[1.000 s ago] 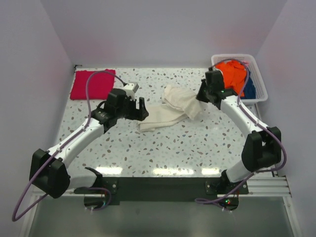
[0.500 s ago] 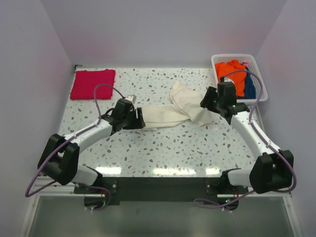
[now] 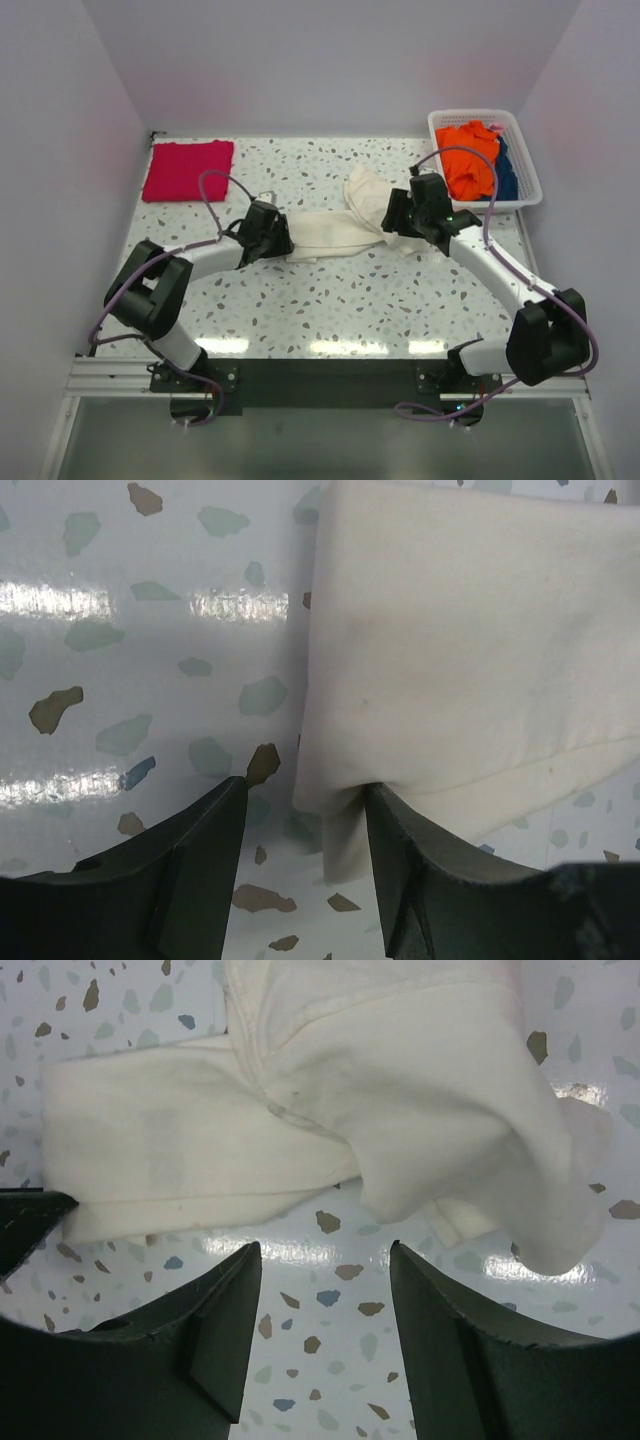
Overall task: Fold and stack the t-shirts
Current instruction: Flatten the tshirt out
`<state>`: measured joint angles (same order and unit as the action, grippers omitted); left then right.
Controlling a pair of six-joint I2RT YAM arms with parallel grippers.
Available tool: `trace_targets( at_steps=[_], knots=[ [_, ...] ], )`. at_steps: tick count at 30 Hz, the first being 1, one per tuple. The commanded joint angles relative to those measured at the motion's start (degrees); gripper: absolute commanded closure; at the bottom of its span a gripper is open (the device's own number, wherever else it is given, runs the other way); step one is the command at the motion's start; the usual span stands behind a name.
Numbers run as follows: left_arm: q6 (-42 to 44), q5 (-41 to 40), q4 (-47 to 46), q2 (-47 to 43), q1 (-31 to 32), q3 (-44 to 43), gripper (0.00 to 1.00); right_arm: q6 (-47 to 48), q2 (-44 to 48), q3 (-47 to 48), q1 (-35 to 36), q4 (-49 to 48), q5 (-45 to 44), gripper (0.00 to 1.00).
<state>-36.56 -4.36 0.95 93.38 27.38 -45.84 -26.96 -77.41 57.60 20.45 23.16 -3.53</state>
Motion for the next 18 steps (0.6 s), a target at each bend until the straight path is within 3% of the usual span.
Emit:
trace_targets(
  at_steps=[1,8,18],
  knots=[
    [-1.32,-2.23,-7.71,1.1,-0.39,-2.41,0.45,1.21,-0.11,0.58,0.65,-0.04,-1.92,0.42],
    [-1.68,-0.91,-10.26,0.48,-0.39,-2.41,0.53,1.56,-0.38,-1.79,0.91,-0.39,-4.12,0.43],
    [-1.94,0.67,-11.06,0.57,-0.39,-3.2,0.78,1.91,-2.48,-2.85,1.0,-0.4,-5.87,0.42]
  ],
)
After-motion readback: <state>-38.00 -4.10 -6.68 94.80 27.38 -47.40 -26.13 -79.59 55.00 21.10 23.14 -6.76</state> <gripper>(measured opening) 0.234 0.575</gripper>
